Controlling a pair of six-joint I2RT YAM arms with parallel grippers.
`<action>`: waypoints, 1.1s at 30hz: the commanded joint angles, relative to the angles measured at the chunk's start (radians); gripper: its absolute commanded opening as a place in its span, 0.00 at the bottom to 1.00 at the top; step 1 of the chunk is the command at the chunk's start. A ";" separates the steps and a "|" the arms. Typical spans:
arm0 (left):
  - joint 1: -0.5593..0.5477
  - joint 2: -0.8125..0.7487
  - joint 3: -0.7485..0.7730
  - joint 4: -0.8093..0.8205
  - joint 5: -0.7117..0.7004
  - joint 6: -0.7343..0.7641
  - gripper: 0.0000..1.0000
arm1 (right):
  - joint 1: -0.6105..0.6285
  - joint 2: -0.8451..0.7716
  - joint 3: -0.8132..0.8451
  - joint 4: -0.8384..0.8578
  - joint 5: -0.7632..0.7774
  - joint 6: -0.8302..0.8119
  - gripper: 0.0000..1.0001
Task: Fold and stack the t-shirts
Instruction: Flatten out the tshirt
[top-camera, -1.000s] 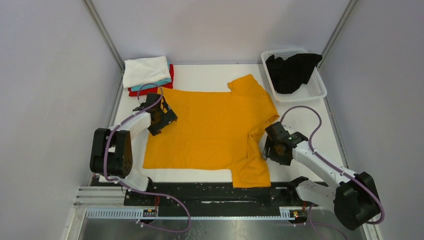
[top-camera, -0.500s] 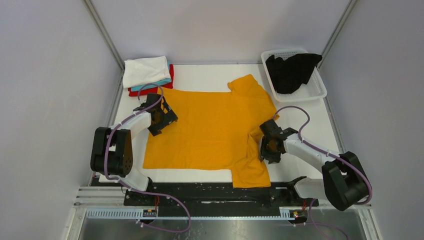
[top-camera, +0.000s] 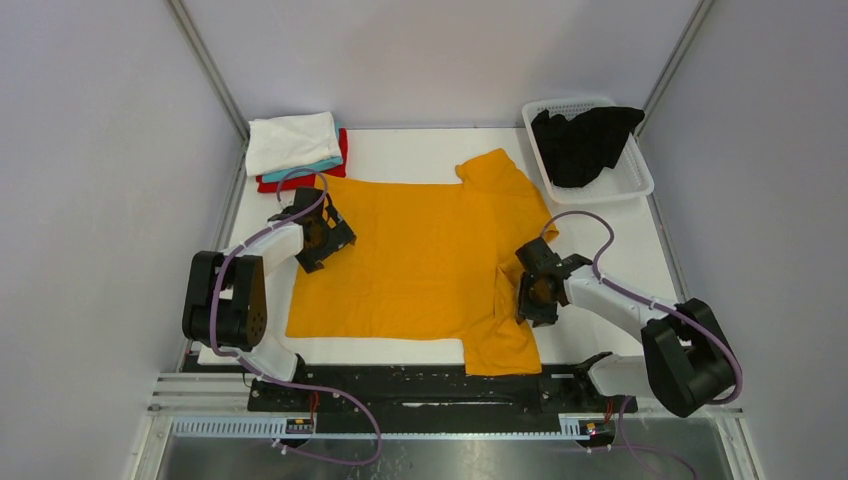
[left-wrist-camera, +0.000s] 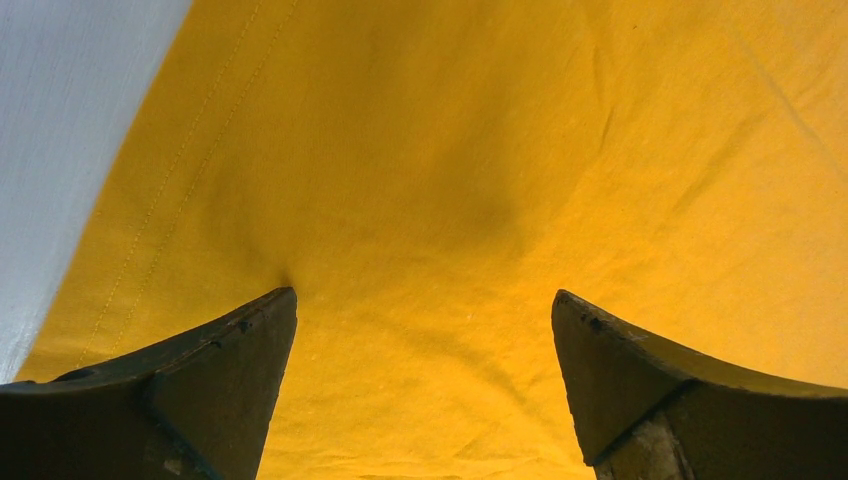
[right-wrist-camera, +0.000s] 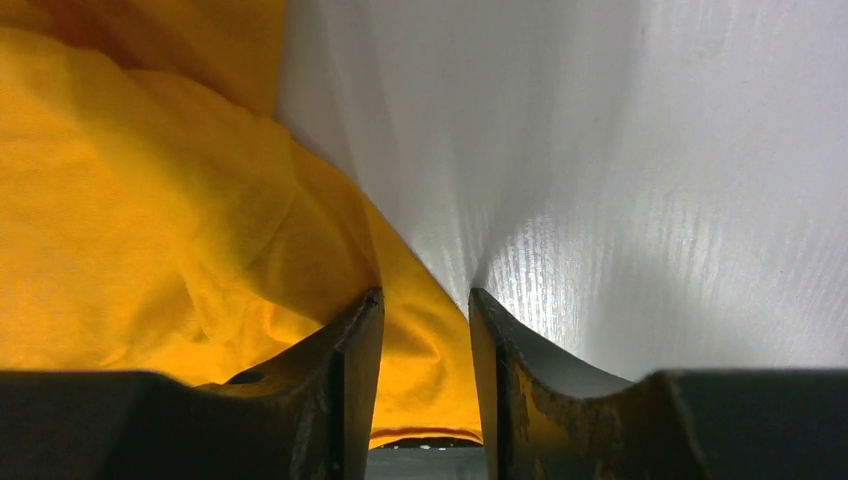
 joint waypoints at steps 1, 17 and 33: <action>-0.002 0.004 0.045 0.021 -0.003 0.005 0.99 | 0.074 0.061 0.011 -0.009 0.054 0.042 0.42; 0.006 -0.005 0.055 -0.012 -0.041 0.007 0.99 | 0.143 0.071 0.126 -0.290 0.285 0.267 0.00; 0.014 0.001 0.061 -0.025 -0.048 0.004 0.99 | 0.144 -0.208 -0.033 -0.455 0.061 0.465 0.06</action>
